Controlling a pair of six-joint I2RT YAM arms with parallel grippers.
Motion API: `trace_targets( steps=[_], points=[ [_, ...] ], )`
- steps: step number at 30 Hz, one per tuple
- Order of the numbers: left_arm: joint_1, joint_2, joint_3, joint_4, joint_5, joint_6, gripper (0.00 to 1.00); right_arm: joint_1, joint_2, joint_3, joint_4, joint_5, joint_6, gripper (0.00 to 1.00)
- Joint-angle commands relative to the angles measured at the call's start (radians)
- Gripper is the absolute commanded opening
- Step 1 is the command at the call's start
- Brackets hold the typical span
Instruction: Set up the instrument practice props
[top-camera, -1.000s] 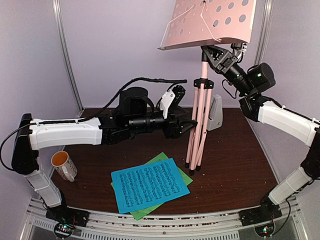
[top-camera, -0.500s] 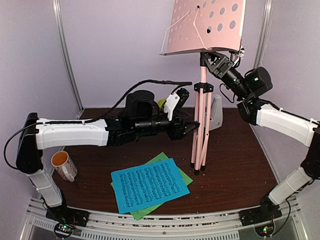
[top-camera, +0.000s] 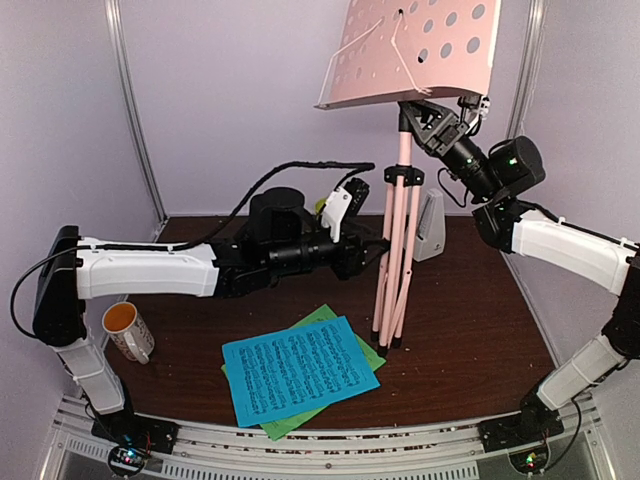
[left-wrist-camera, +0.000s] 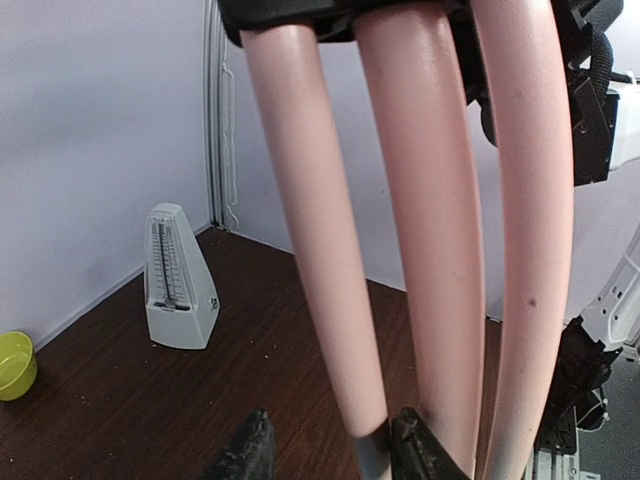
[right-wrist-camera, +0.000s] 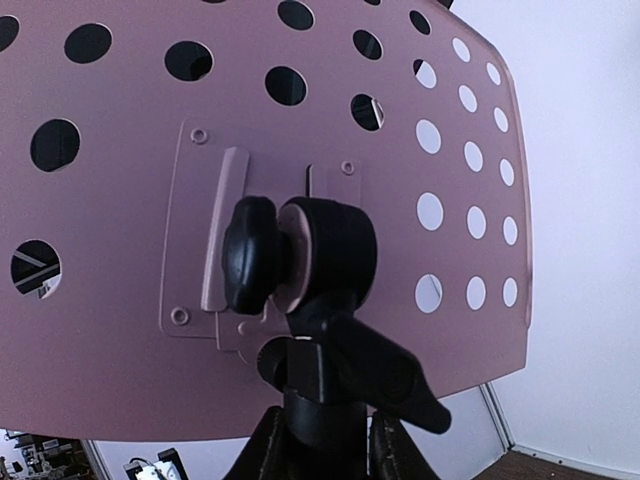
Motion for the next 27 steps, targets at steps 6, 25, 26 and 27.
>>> trace_targets(
  steps=[6, 25, 26, 27],
  points=[
    [0.005, 0.049, 0.096, -0.082, -0.159, 0.019, 0.43, 0.028, -0.116, 0.044, 0.24, 0.119, 0.046, 0.0],
    [0.076, 0.057, 0.075, -0.052, -0.104, 0.157, 0.16, 0.053, -0.131, -0.014, 0.228, 0.131, 0.049, 0.0],
    [0.083, 0.056, 0.068, -0.046, -0.103, 0.181, 0.13, 0.052, -0.132, -0.011, 0.223, 0.128, 0.049, 0.0],
    [0.09, 0.056, 0.065, -0.047, -0.102, 0.205, 0.11, 0.051, -0.132, -0.006, 0.216, 0.123, 0.051, 0.0]
  ],
)
